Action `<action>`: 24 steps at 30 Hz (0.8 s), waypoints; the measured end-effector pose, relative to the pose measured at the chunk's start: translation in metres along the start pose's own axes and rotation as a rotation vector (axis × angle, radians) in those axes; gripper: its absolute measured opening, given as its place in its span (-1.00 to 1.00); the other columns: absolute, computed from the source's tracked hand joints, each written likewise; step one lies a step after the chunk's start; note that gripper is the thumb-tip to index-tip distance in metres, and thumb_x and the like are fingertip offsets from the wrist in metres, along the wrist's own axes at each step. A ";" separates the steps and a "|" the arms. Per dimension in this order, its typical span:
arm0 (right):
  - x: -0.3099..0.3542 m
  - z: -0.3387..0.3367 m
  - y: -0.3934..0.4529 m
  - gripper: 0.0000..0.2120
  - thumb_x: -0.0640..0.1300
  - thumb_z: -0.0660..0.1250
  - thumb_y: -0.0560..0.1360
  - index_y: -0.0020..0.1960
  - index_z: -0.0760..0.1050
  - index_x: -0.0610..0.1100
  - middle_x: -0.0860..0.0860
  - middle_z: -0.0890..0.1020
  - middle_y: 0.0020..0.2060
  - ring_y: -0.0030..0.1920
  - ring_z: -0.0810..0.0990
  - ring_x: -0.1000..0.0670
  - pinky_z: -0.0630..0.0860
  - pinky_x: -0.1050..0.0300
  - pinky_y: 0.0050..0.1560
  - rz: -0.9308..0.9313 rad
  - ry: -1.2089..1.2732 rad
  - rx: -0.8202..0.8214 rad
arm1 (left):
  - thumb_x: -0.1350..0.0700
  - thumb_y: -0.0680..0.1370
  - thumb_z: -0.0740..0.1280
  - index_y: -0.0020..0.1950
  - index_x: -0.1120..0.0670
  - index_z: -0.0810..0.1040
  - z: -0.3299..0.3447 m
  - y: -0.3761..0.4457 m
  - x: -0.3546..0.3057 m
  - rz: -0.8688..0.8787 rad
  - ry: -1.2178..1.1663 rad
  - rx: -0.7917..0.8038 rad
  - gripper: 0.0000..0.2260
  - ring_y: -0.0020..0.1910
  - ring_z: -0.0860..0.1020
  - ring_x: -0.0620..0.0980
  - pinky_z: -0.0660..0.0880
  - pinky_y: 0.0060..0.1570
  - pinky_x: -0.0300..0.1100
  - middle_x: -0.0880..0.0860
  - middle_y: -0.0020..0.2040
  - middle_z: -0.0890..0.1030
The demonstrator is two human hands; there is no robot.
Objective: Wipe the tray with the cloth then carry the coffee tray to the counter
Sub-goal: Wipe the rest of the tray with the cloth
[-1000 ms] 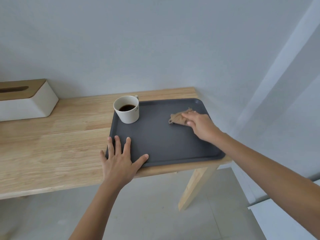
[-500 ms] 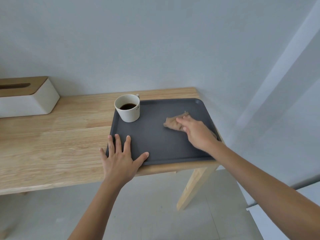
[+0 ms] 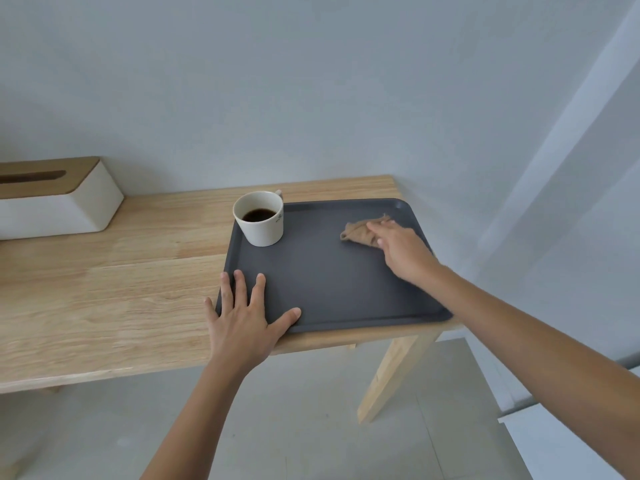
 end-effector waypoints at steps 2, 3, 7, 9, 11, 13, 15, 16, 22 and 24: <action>0.003 -0.005 0.024 -0.55 -0.31 0.11 0.59 0.46 0.30 -0.13 -0.18 0.38 0.42 0.45 0.30 -0.21 0.34 -0.08 0.36 0.128 -0.037 -0.015 | -0.49 0.40 -0.09 0.56 -0.06 -0.09 0.000 0.000 0.000 0.002 0.005 0.004 -0.16 0.53 -0.30 0.09 -0.13 0.46 0.21 0.10 0.59 -0.13; 0.007 -0.005 0.036 -0.55 -0.34 0.13 0.57 0.44 0.32 -0.16 -0.20 0.43 0.37 0.40 0.35 -0.21 0.38 -0.06 0.29 0.181 -0.052 -0.031 | -0.49 0.40 -0.10 0.56 -0.06 -0.09 0.000 0.000 0.001 0.000 0.007 0.006 -0.16 0.53 -0.30 0.09 -0.13 0.46 0.21 0.09 0.59 -0.14; 0.029 0.006 0.063 -0.64 -0.39 0.15 0.49 0.25 0.46 -0.23 -0.22 0.55 0.21 0.26 0.46 -0.21 0.45 -0.06 0.19 0.257 -0.090 -0.126 | -0.53 0.32 -0.21 0.56 -0.05 -0.10 0.001 0.002 -0.002 0.015 0.013 0.008 -0.09 0.54 -0.27 0.04 -0.10 0.45 0.21 0.08 0.59 -0.15; 0.047 0.023 0.073 -0.67 -0.36 0.14 0.50 0.24 0.47 -0.24 -0.22 0.54 0.19 0.25 0.45 -0.20 0.45 -0.05 0.21 0.193 -0.095 -0.131 | -0.53 0.28 -0.25 0.56 -0.05 -0.10 0.002 0.002 0.001 0.005 0.011 0.006 -0.06 0.54 -0.26 0.03 -0.09 0.45 0.21 0.08 0.59 -0.15; 0.066 0.035 0.076 -0.63 -0.33 0.13 0.52 0.31 0.43 -0.21 -0.21 0.52 0.21 0.27 0.43 -0.19 0.43 -0.05 0.24 0.127 -0.085 -0.103 | -0.53 0.28 -0.25 0.55 -0.06 -0.09 0.003 0.003 0.001 0.006 0.012 0.005 -0.07 0.54 -0.28 0.05 -0.10 0.45 0.21 0.07 0.59 -0.15; 0.087 0.045 0.079 -0.59 -0.31 0.10 0.54 0.36 0.39 -0.17 -0.20 0.49 0.23 0.30 0.40 -0.19 0.40 -0.06 0.25 0.060 -0.085 -0.082 | -0.53 0.29 -0.24 0.55 -0.06 -0.08 0.004 0.003 0.002 0.000 0.008 0.004 -0.07 0.53 -0.30 0.07 -0.11 0.45 0.21 0.07 0.59 -0.14; 0.096 0.047 0.078 -0.55 -0.33 0.09 0.54 0.41 0.34 -0.15 -0.19 0.47 0.25 0.32 0.38 -0.19 0.40 -0.06 0.23 -0.008 -0.107 -0.047 | -0.53 0.30 -0.23 0.55 -0.06 -0.08 0.004 0.003 0.001 0.006 0.004 -0.005 -0.08 0.53 -0.29 0.08 -0.11 0.46 0.21 0.08 0.59 -0.13; 0.098 0.047 0.078 -0.51 -0.35 0.08 0.54 0.45 0.30 -0.13 -0.19 0.45 0.29 0.34 0.37 -0.19 0.39 -0.06 0.23 -0.041 -0.113 -0.021 | -0.53 0.30 -0.23 0.55 -0.06 -0.07 0.004 0.002 0.003 0.000 0.001 -0.012 -0.08 0.54 -0.29 0.08 -0.11 0.46 0.21 0.08 0.59 -0.12; 0.044 0.029 0.070 -0.41 -0.34 0.04 0.54 0.52 0.17 0.03 -0.11 0.41 0.36 0.29 0.44 -0.22 0.46 -0.15 0.21 0.037 -0.089 0.006 | -0.51 0.37 -0.17 0.55 -0.04 -0.07 0.006 0.002 0.000 -0.003 0.021 -0.035 -0.14 0.54 -0.28 0.09 -0.06 0.45 0.21 0.09 0.59 -0.10; 0.026 0.013 0.065 -0.44 -0.31 0.07 0.56 0.52 0.19 0.01 -0.18 0.42 0.36 0.32 0.43 -0.25 0.47 -0.16 0.22 0.154 -0.100 -0.023 | -0.52 0.36 -0.19 0.54 -0.04 -0.06 0.007 0.002 0.000 0.005 0.030 -0.043 -0.13 0.54 -0.27 0.09 -0.03 0.44 0.21 0.09 0.59 -0.09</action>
Point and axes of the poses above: each hand's wrist, its own y-axis towards the middle knuckle, its own z-axis out of the palm, x = y × z, the point moved 1 cm from there along y, towards the middle knuckle
